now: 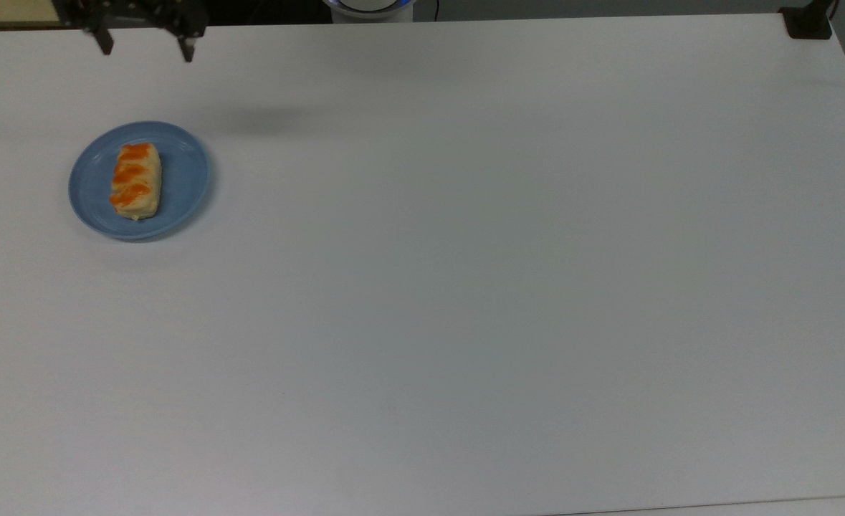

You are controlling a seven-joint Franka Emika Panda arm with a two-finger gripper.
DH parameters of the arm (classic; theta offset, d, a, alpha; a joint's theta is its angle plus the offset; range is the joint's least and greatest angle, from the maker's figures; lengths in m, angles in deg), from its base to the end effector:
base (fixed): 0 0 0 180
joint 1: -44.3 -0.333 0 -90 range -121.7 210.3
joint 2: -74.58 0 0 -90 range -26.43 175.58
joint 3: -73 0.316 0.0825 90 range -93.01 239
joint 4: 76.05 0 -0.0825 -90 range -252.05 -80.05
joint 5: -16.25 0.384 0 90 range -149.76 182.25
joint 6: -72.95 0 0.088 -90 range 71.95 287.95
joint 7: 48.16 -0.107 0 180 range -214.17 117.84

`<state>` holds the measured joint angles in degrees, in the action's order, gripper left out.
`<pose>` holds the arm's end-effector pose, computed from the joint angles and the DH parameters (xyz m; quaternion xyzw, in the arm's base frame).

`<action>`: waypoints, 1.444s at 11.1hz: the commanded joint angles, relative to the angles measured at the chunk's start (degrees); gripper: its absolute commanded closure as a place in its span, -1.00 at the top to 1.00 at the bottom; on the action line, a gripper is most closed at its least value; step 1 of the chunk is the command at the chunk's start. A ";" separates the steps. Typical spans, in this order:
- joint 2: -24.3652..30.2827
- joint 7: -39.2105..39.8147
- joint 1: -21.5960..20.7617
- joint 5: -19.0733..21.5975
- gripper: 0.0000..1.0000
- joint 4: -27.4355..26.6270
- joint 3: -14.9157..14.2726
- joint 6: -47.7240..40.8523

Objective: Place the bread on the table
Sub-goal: 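Move the gripper down over the bread roll on the blue plate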

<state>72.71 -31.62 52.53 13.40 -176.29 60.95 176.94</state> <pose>0.5402 -0.2024 0.5427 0.9991 -0.0269 0.0072 0.0315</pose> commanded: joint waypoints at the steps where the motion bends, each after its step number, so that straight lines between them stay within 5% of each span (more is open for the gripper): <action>1: -6.28 1.12 3.45 0.12 1.00 -2.86 0.01 9.71; 9: -18.43 1.12 5.66 1.09 1.00 -3.30 0.01 23.61; 13: -21.60 1.82 5.39 -2.33 0.87 -2.86 0.62 23.80; 16: -21.34 1.91 5.31 -3.13 -0.18 -2.59 0.97 23.27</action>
<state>50.78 -30.62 58.14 11.11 -179.07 61.83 199.83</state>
